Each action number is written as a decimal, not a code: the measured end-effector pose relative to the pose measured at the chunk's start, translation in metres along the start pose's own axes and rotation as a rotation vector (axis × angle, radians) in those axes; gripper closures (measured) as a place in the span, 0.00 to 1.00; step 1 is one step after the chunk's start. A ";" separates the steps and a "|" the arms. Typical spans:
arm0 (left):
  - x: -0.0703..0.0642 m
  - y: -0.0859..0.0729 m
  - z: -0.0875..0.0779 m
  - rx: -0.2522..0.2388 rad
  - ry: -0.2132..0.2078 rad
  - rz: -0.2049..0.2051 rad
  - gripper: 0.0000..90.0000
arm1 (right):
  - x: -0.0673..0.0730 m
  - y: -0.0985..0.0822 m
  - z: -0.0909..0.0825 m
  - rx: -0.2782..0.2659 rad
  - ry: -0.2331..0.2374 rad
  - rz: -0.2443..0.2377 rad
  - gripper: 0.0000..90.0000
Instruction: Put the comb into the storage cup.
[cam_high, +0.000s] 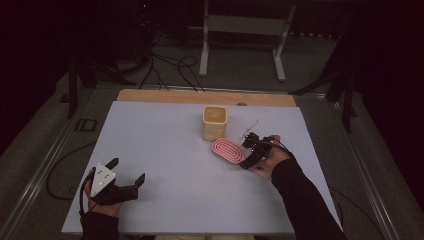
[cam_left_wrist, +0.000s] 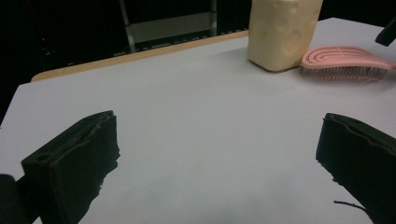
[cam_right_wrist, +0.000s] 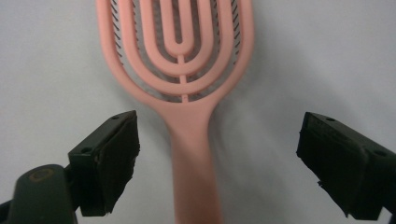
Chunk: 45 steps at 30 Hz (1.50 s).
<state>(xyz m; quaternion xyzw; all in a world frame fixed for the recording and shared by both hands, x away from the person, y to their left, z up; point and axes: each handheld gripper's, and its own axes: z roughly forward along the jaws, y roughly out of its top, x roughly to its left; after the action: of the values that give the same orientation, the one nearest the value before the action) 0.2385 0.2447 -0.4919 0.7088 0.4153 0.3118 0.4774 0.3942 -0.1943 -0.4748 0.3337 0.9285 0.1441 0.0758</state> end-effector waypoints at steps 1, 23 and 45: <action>0.000 0.000 0.000 0.000 0.000 0.001 0.00 | 0.000 0.000 0.001 0.004 0.002 0.001 0.15; 0.000 0.000 0.000 0.005 -0.003 0.002 0.00 | 0.006 0.003 0.016 0.082 0.073 -0.059 0.56; -0.001 0.000 0.001 0.008 -0.005 0.004 0.00 | 0.008 0.004 0.018 0.108 0.083 -0.070 0.75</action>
<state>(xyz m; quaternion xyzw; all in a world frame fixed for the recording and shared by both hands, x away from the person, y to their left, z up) 0.2393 0.2434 -0.4925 0.7123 0.4138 0.3093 0.4751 0.3950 -0.1821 -0.4911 0.2986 0.9483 0.1049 0.0243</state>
